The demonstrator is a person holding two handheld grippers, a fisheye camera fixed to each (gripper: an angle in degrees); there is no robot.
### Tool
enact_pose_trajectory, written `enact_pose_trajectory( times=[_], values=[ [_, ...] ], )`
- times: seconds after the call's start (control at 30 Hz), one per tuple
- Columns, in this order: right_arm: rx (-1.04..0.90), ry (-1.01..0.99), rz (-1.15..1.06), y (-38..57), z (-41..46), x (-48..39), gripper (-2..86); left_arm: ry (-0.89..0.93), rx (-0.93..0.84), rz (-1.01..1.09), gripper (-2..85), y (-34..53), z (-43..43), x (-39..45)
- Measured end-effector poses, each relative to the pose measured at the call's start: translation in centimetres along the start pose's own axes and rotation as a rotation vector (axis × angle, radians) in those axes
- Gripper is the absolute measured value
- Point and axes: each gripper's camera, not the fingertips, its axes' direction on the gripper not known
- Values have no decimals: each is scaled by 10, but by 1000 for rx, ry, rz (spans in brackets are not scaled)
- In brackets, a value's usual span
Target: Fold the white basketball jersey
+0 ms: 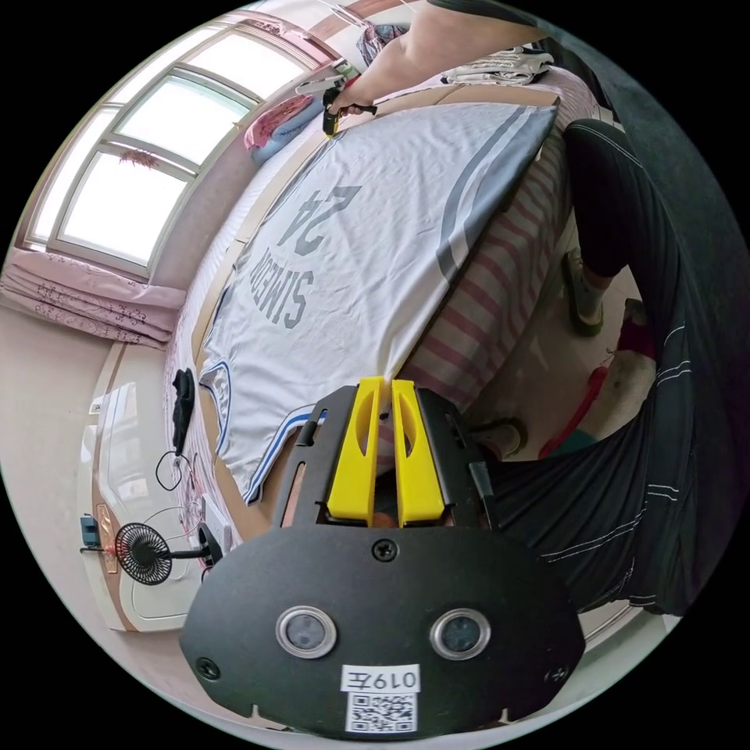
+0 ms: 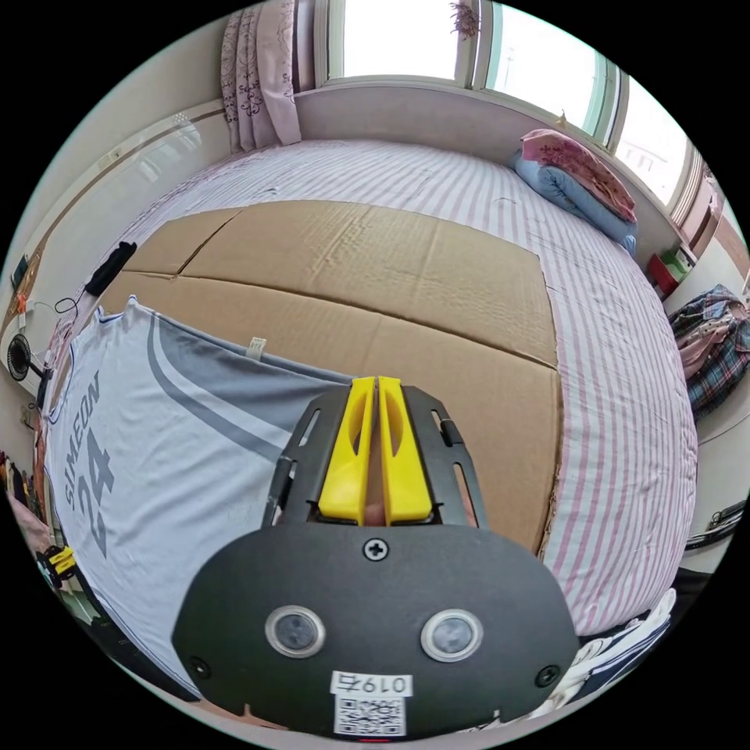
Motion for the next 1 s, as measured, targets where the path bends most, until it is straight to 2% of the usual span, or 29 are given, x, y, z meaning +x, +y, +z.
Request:
enact_pose_trajectory(
  times=[0.17, 0.33, 0.43, 0.6, 0.77, 0.87, 1.0],
  values=[
    [0, -12, 13, 3, -1, 6, 2, -8, -1, 12, 6, -3, -1, 2],
    [19, -43, 53, 23, -21, 23, 51, -11, 8, 9, 7, -4, -3, 4],
    [66, -118, 29, 61, -54, 30, 47, -25, 3, 25, 8, -4, -5, 8],
    [-45, -191, -47, 155, -82, 19, 61, -40, 30, 14, 8, -1, -7, 14],
    [-67, -342, 144, 234, -76, 37, 47, -27, 59, -28, 8, 4, -8, 14],
    [-40, -351, 215, 251, -64, 44, 57, -24, 67, -44, 8, 6, -10, 15],
    [-47, -385, 207, 259, -47, 42, 57, -29, 75, -44, 9, 10, -13, 19]
  ],
)
